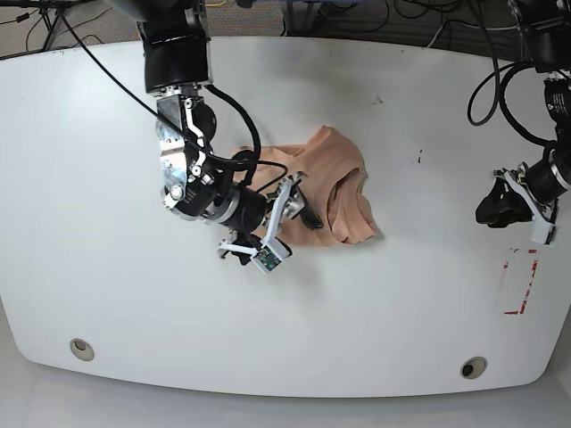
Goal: Layout the t-shirt on the table in an organized manner, then fold the t-shirt properly
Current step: 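Grasp the folded shirt edge with the right gripper and tuck it inward, then grasp opposite sides of the folded shirt with both grippers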
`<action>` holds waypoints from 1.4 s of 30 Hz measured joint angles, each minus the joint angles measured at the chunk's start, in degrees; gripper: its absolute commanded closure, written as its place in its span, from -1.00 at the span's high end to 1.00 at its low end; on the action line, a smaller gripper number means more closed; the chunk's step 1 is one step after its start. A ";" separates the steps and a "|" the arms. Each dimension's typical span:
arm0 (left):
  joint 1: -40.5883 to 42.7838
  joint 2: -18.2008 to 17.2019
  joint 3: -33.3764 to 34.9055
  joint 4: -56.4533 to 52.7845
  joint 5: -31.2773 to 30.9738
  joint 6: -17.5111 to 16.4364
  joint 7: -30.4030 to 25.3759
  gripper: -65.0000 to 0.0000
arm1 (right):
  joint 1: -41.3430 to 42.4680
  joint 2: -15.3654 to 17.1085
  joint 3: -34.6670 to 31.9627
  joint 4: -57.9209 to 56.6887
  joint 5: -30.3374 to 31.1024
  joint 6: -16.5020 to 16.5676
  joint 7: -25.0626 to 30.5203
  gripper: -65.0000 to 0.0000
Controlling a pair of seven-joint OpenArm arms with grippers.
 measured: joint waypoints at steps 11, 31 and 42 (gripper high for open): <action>2.23 0.22 4.00 8.46 0.22 0.02 0.33 -0.51 | -6.58 6.16 -0.15 -0.96 -0.31 0.09 3.10 -0.42; 2.21 0.63 22.34 16.46 -0.02 -0.22 0.02 -0.51 | -5.07 10.08 0.02 4.52 -0.20 0.02 1.64 -0.56; 2.19 12.17 29.86 16.35 12.66 -0.20 0.02 -0.51 | 4.02 6.25 -0.35 -6.51 -0.15 0.28 5.40 -0.56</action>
